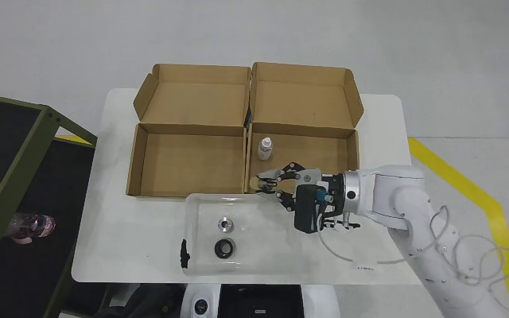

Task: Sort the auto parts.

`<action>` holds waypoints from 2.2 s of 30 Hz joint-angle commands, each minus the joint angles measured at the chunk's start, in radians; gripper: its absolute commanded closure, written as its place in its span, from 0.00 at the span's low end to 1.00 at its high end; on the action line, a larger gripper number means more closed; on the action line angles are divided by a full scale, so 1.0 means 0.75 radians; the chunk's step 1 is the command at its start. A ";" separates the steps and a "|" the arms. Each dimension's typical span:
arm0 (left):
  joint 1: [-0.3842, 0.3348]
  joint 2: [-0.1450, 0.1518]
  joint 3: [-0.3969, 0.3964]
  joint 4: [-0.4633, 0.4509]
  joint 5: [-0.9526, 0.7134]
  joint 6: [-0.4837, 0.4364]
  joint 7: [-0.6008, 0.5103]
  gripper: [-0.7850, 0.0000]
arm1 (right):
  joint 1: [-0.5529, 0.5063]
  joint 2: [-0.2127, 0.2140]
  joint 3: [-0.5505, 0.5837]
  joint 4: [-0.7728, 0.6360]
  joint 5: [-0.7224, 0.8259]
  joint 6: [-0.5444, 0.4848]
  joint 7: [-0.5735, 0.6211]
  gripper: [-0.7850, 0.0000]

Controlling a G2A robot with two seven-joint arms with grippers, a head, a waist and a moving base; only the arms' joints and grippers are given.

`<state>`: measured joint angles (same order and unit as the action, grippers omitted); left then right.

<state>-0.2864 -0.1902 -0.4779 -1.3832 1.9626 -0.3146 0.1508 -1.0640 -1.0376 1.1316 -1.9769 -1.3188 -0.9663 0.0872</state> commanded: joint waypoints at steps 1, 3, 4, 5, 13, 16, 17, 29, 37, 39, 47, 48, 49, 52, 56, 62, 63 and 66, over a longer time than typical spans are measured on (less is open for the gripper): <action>0.000 0.000 0.000 0.000 0.000 0.000 0.000 0.00 | 0.009 0.001 -0.005 0.023 0.014 -0.019 0.025 1.00; 0.000 0.000 0.000 0.000 0.000 0.000 0.000 0.00 | 0.015 0.002 -0.008 0.041 0.032 -0.033 0.048 1.00; 0.000 0.000 0.000 0.000 0.000 0.000 0.000 0.00 | 0.016 0.003 -0.009 0.052 0.043 -0.039 0.060 1.00; 0.000 0.000 0.000 0.000 0.000 0.000 0.000 0.00 | 0.017 0.003 -0.008 0.065 0.050 -0.040 0.075 1.00; 0.000 0.000 0.000 0.000 0.000 0.000 0.000 0.00 | 0.025 0.009 -0.008 0.167 0.107 -0.025 0.215 1.00; 0.000 0.000 0.000 0.000 0.000 0.000 0.000 0.00 | 0.042 0.008 -0.020 0.218 0.132 -0.010 0.252 1.00; 0.000 0.000 0.000 0.000 0.000 0.000 0.000 0.00 | 0.050 0.006 -0.026 0.234 0.139 -0.002 0.267 1.00; 0.000 0.000 0.000 0.000 0.000 0.000 0.000 0.00 | 0.226 -0.017 -0.108 0.453 0.215 0.103 0.477 1.00; 0.000 0.000 0.000 0.000 0.000 0.000 0.000 0.00 | 0.301 -0.037 -0.193 0.562 0.169 0.169 0.580 1.00; 0.000 0.000 0.000 0.000 0.000 0.000 0.000 0.00 | 0.317 -0.043 -0.215 0.582 0.146 0.189 0.599 1.00; 0.000 0.000 0.000 0.000 0.000 0.000 0.000 0.00 | 0.378 -0.068 -0.294 0.680 0.090 0.248 0.628 1.00; 0.000 0.000 0.000 0.000 0.000 0.000 0.000 0.00 | 0.386 -0.072 -0.302 0.690 0.081 0.254 0.631 1.00; 0.000 0.000 0.000 0.000 0.000 0.000 0.000 0.00 | 0.394 -0.075 -0.311 0.698 0.074 0.261 0.634 1.00; 0.000 0.000 0.000 0.000 0.000 0.000 0.000 0.00 | 0.414 -0.086 -0.338 0.721 0.060 0.277 0.633 1.00; 0.000 0.000 0.000 0.000 0.000 0.000 0.000 0.00 | 0.433 -0.099 -0.371 0.756 0.038 0.299 0.633 1.00; 0.000 0.000 0.000 0.000 0.000 0.000 0.000 0.00 | 0.445 -0.113 -0.402 0.796 0.018 0.312 0.624 0.82; 0.000 0.000 0.000 0.000 0.000 0.000 0.000 0.00 | 0.447 -0.115 -0.405 0.800 0.017 0.314 0.621 0.79; 0.000 0.000 0.000 0.000 0.000 0.000 0.000 0.00 | 0.447 -0.120 -0.407 0.796 0.031 0.317 0.605 0.65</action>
<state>-0.2864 -0.1902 -0.4779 -1.3832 1.9626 -0.3146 0.1508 -0.7282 -1.1268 0.8252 -1.3767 -1.3021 -0.7289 0.5465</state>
